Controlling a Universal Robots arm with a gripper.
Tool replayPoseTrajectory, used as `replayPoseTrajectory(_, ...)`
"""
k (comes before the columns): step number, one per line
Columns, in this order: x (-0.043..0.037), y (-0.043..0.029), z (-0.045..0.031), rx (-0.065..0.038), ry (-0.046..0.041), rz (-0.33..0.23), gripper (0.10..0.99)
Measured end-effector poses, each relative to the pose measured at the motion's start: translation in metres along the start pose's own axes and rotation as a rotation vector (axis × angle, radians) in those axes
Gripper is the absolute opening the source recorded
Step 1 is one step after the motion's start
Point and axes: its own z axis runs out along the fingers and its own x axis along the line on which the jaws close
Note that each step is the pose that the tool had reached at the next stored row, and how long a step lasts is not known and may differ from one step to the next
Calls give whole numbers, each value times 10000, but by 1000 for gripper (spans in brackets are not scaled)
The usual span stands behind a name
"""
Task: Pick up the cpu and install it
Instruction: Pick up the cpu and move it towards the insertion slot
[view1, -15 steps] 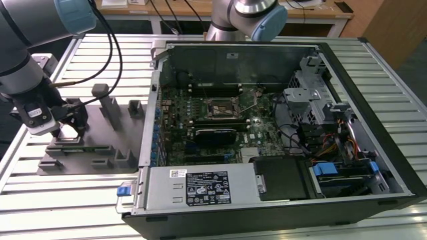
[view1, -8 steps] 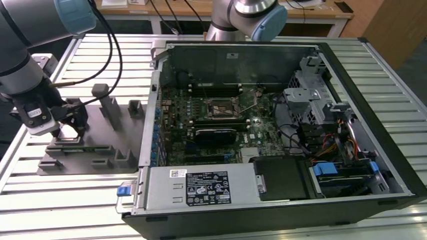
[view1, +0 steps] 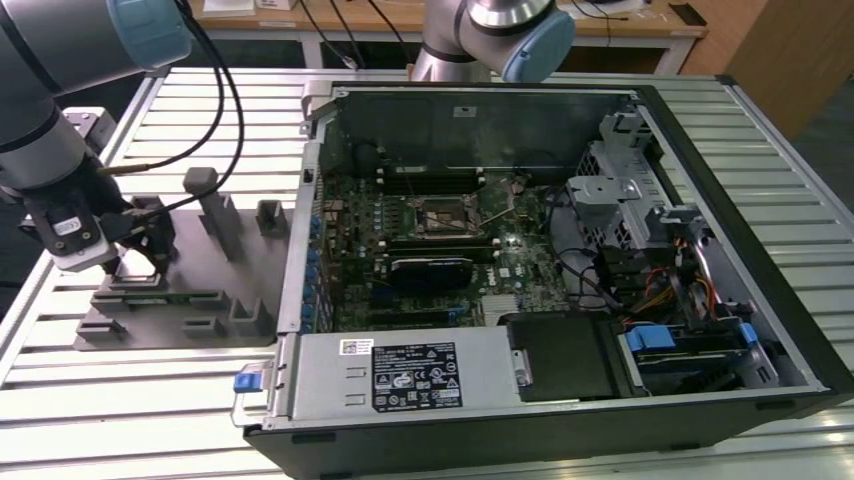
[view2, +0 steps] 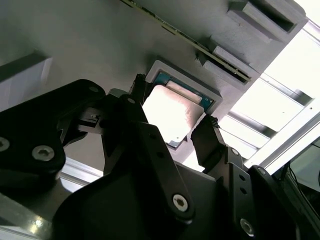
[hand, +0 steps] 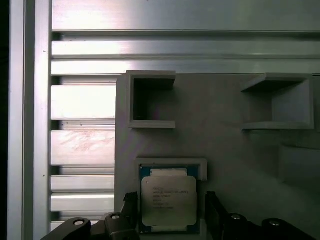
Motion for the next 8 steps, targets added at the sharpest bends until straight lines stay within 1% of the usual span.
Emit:
replayPoseTrajectory(6,5,0,1,-3,-1,16,647)
replayPoseTrajectory(8,5,0,5,-18,-2,17,647)
